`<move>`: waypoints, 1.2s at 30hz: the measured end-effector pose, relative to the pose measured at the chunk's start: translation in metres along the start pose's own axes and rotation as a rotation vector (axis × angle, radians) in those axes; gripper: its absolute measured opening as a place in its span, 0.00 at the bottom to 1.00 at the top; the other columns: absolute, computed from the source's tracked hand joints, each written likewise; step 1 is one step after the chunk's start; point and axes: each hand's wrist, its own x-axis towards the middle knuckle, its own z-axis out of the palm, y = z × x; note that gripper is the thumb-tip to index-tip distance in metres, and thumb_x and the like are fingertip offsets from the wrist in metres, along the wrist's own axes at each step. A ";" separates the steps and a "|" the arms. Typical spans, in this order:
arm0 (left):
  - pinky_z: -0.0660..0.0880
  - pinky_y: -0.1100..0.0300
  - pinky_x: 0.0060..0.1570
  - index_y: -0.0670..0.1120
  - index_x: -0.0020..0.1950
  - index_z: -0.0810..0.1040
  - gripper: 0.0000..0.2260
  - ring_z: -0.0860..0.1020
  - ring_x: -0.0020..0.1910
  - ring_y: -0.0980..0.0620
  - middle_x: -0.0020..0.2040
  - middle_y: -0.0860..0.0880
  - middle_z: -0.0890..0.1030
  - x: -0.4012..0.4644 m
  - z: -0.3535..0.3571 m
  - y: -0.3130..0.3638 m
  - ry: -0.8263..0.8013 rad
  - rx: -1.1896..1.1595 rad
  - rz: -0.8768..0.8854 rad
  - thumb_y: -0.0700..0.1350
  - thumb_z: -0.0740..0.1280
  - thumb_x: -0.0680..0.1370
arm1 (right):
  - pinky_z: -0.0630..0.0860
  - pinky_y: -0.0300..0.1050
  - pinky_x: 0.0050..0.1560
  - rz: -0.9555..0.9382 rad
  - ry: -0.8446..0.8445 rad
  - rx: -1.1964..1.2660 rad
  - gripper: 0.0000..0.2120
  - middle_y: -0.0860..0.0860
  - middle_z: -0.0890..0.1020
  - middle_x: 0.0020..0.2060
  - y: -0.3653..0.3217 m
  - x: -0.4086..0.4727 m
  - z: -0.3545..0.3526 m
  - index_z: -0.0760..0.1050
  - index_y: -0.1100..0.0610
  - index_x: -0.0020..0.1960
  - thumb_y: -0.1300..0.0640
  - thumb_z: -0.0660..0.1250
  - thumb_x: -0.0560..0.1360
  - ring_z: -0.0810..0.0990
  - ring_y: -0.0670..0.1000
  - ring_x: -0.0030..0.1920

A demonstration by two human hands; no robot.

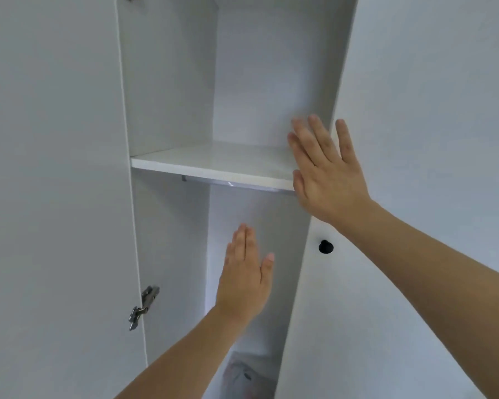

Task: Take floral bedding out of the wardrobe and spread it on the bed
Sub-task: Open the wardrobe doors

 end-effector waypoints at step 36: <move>0.81 0.52 0.52 0.40 0.45 0.86 0.09 0.84 0.47 0.41 0.44 0.41 0.86 -0.068 -0.032 0.094 -0.839 -0.888 -0.070 0.46 0.74 0.74 | 0.38 0.59 0.76 0.035 -0.126 -0.280 0.26 0.64 0.67 0.72 0.011 -0.086 -0.163 0.75 0.70 0.60 0.62 0.44 0.74 0.57 0.63 0.76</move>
